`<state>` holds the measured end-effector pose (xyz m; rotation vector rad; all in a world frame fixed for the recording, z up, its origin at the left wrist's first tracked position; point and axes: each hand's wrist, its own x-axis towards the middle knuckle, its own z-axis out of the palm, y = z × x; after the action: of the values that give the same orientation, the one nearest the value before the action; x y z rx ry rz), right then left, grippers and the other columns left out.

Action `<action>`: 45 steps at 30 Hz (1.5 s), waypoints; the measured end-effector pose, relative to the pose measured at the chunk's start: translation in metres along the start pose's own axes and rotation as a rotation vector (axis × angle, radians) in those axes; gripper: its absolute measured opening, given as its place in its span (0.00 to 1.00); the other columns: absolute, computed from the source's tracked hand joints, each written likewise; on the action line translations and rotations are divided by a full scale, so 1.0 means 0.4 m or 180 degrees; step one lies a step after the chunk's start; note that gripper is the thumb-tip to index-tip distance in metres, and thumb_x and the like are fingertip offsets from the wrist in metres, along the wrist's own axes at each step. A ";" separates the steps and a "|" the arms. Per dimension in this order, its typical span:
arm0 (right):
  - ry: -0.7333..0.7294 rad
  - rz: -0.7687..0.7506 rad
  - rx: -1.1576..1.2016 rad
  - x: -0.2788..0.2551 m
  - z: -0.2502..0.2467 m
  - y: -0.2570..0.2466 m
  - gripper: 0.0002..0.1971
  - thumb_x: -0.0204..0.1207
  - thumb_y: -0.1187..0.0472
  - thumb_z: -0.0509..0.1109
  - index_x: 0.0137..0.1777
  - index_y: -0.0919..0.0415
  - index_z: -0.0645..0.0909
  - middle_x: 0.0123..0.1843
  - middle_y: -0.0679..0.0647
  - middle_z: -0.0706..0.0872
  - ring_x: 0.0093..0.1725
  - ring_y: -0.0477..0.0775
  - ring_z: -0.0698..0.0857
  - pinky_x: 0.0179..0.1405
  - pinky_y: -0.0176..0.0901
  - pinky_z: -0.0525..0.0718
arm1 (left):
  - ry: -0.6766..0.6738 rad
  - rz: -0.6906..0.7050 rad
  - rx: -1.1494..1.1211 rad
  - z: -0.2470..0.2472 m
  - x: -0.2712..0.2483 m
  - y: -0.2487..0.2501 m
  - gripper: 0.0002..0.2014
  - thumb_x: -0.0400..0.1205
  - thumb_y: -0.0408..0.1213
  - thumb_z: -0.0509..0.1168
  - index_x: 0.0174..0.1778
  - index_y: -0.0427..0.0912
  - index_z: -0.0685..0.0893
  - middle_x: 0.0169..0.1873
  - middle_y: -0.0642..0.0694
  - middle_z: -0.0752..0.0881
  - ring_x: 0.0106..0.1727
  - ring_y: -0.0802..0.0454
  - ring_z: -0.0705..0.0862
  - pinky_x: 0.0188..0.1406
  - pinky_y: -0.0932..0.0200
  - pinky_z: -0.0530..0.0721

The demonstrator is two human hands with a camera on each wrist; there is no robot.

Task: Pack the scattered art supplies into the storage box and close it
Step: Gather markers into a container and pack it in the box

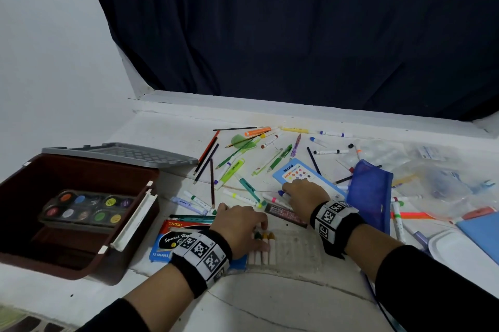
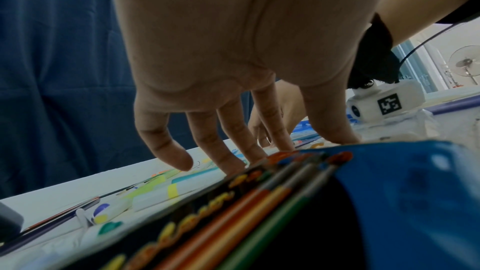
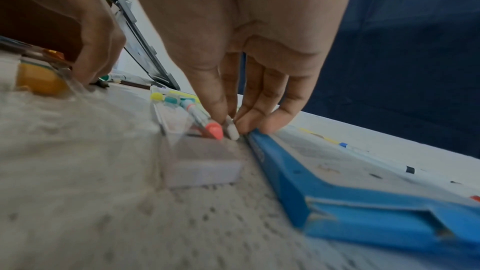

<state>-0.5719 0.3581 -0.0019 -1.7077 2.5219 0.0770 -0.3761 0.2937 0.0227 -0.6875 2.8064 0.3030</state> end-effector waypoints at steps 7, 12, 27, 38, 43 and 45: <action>0.0664 -0.0064 0.0854 -0.059 -0.095 -0.027 0.12 0.79 0.62 0.63 0.61 0.56 0.79 0.52 0.56 0.86 0.50 0.57 0.83 0.49 0.51 0.84 | 0.0140 -0.0014 -0.0047 0.014 0.003 -0.006 0.23 0.76 0.66 0.68 0.61 0.58 0.80 0.57 0.54 0.83 0.60 0.50 0.80 0.66 0.44 0.67; 0.0431 -0.0117 0.1462 -0.155 -0.127 -0.057 0.11 0.76 0.58 0.69 0.58 0.49 0.79 0.42 0.49 0.87 0.44 0.49 0.83 0.47 0.48 0.85 | 0.0204 0.0057 -0.0056 0.020 0.006 -0.011 0.23 0.76 0.66 0.68 0.61 0.58 0.80 0.56 0.54 0.82 0.59 0.49 0.80 0.64 0.47 0.68; -0.0316 -0.0203 0.1163 -0.231 -0.013 -0.121 0.08 0.77 0.58 0.70 0.39 0.60 0.86 0.34 0.50 0.81 0.35 0.47 0.76 0.37 0.35 0.70 | 0.0064 0.0155 0.0253 0.010 0.005 -0.001 0.23 0.79 0.65 0.65 0.64 0.56 0.77 0.58 0.49 0.81 0.61 0.45 0.80 0.63 0.45 0.71; -0.0413 -0.0260 0.1006 -0.210 -0.015 -0.116 0.09 0.73 0.57 0.78 0.49 0.61 0.89 0.48 0.56 0.89 0.46 0.53 0.83 0.45 0.38 0.75 | 0.0075 0.0187 0.0302 0.010 -0.002 0.001 0.24 0.79 0.65 0.64 0.65 0.55 0.76 0.59 0.47 0.81 0.61 0.43 0.80 0.62 0.45 0.71; -0.0255 -0.0257 0.0754 -0.195 -0.030 -0.126 0.13 0.68 0.54 0.81 0.50 0.56 0.89 0.49 0.53 0.89 0.50 0.54 0.86 0.47 0.44 0.84 | 0.0122 0.0199 0.0296 0.013 -0.003 0.002 0.23 0.80 0.64 0.64 0.65 0.55 0.76 0.60 0.47 0.81 0.62 0.43 0.80 0.62 0.46 0.71; -0.0200 -0.0276 0.0570 -0.197 -0.029 -0.133 0.10 0.71 0.56 0.77 0.51 0.56 0.86 0.50 0.53 0.88 0.51 0.56 0.86 0.48 0.46 0.84 | 0.0165 0.0192 0.0305 0.015 -0.003 0.003 0.23 0.80 0.63 0.64 0.66 0.55 0.77 0.60 0.47 0.81 0.62 0.43 0.80 0.62 0.46 0.72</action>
<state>-0.4941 0.4101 0.0186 -1.7127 2.3287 -0.0971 -0.3744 0.2966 0.0175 -0.5990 2.8732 0.1624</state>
